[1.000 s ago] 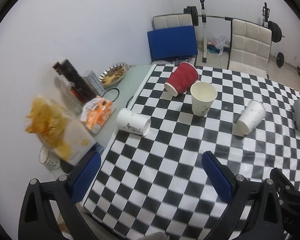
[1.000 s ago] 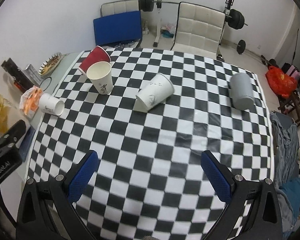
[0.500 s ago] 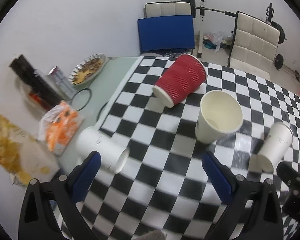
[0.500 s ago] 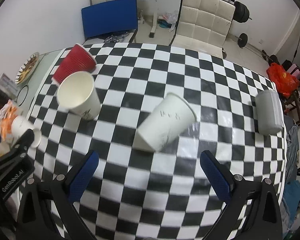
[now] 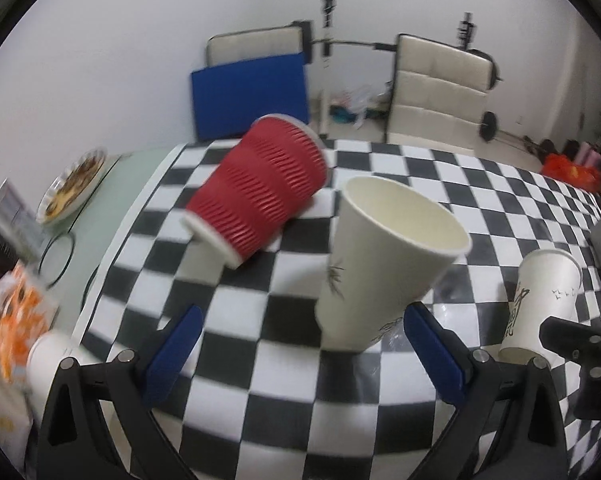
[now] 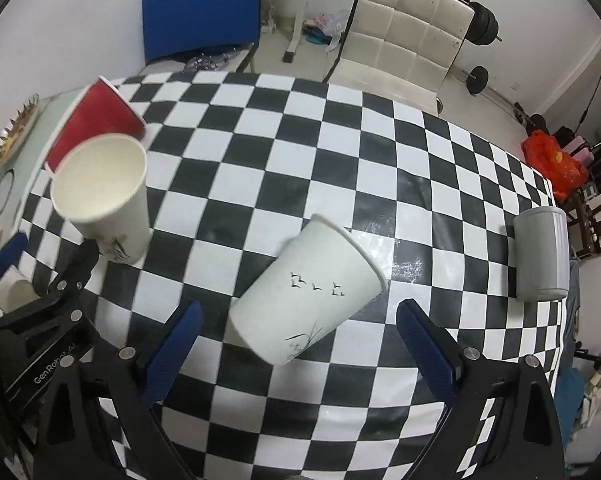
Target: Flip cup upright
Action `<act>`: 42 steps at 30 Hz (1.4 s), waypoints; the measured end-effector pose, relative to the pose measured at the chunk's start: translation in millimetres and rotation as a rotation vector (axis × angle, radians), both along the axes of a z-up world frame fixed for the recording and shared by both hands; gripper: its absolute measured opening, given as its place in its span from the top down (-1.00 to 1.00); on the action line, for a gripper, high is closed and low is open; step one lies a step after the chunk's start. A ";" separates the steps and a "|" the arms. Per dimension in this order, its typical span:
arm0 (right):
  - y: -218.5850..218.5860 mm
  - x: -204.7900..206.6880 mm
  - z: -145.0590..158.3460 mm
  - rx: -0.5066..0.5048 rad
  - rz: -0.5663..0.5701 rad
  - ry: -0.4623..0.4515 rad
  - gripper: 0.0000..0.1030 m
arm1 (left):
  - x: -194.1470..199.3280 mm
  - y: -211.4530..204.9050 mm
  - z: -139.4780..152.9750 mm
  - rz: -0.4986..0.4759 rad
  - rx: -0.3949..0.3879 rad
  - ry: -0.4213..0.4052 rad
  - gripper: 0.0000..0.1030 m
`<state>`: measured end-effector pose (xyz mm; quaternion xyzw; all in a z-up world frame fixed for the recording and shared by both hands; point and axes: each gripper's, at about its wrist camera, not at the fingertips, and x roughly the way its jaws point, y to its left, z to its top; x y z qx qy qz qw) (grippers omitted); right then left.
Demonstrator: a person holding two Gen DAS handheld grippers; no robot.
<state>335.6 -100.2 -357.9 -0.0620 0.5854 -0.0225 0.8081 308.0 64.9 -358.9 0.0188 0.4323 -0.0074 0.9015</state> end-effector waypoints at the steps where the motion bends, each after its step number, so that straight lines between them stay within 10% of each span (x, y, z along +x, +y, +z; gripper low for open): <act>1: -0.4 0.6 -1.2 -0.004 0.001 0.003 -0.92 | 2.1 -2.1 -1.5 -0.018 -0.004 -0.007 -0.99; 19: -36.2 10.2 2.7 0.012 -0.126 0.014 -0.92 | 32.0 -32.2 7.3 -0.234 0.072 -0.126 -0.99; 23: -41.5 10.9 9.0 0.020 -0.148 -0.001 -0.92 | 41.2 -32.8 0.1 -0.259 0.047 -0.111 -0.36; 31: -51.9 5.1 15.7 0.024 -0.185 -0.010 -0.92 | 34.0 -29.5 15.5 -0.236 -0.011 -0.131 -0.32; 42: -52.7 -23.2 27.2 0.068 -0.196 0.031 -0.92 | 4.4 -15.0 49.0 -0.191 -0.174 0.134 -0.30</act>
